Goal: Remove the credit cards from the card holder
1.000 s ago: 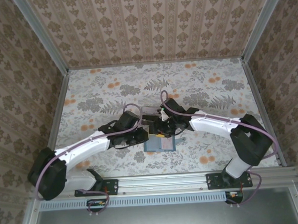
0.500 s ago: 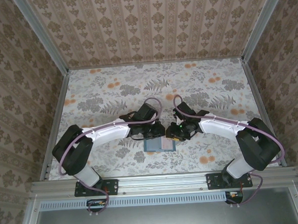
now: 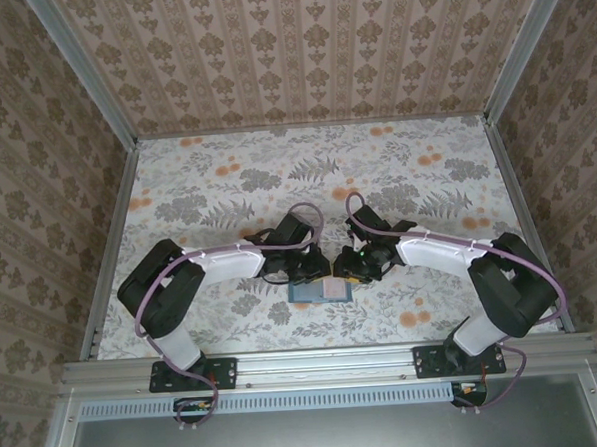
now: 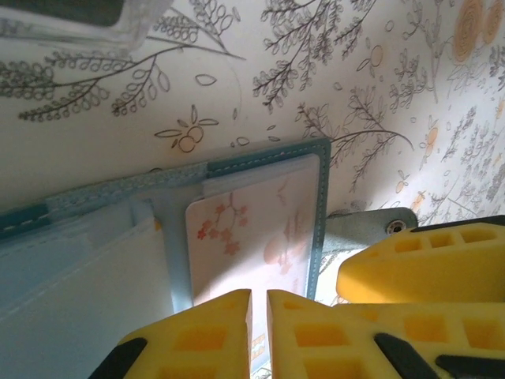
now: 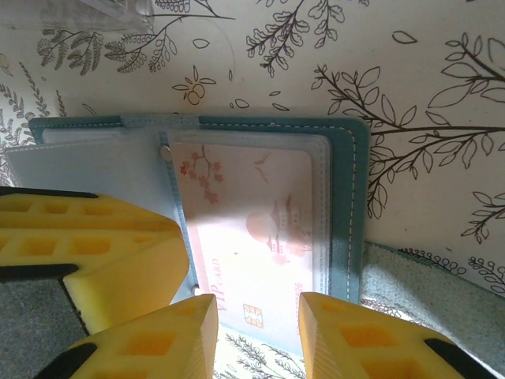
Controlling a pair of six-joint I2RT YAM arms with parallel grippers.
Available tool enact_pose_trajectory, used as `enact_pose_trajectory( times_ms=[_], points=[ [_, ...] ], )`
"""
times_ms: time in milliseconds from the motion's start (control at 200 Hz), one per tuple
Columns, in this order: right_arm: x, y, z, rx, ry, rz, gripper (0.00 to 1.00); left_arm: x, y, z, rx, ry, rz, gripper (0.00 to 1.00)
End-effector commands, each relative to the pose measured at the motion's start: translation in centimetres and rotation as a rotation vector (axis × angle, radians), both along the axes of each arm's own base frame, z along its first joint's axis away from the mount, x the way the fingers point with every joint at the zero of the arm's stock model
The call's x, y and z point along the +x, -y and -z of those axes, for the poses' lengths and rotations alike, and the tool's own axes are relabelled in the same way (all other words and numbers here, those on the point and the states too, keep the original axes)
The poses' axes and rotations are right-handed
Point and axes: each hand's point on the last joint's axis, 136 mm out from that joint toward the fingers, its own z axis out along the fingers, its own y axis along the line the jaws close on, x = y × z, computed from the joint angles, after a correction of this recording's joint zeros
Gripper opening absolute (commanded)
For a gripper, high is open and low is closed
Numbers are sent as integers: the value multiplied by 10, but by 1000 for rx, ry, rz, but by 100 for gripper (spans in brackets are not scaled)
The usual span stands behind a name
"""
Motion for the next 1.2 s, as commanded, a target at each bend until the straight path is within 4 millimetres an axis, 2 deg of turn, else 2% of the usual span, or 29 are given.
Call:
enact_pose_trajectory(
  times_ms=[0,420,685,945,1060,1195],
  points=[
    [0,1,6,-10,-9,-13,34,-3,-11,2,48,0,7,14],
    [1,1,4,-10,-7,-9,34,-8,-9,14,56,-29,27,14],
    [5,-6,5,19,-8,-9,34,-8,-8,18,48,-41,27,14],
    [5,-9,12,28,-21,-12,33,-10,-11,22,64,-48,26,13],
    [4,-5,19,-1,-33,-10,34,-11,-17,26,107,-50,38,14],
    [-1,9,27,-79,-39,-11,39,-13,-27,29,175,-42,54,14]
  ],
)
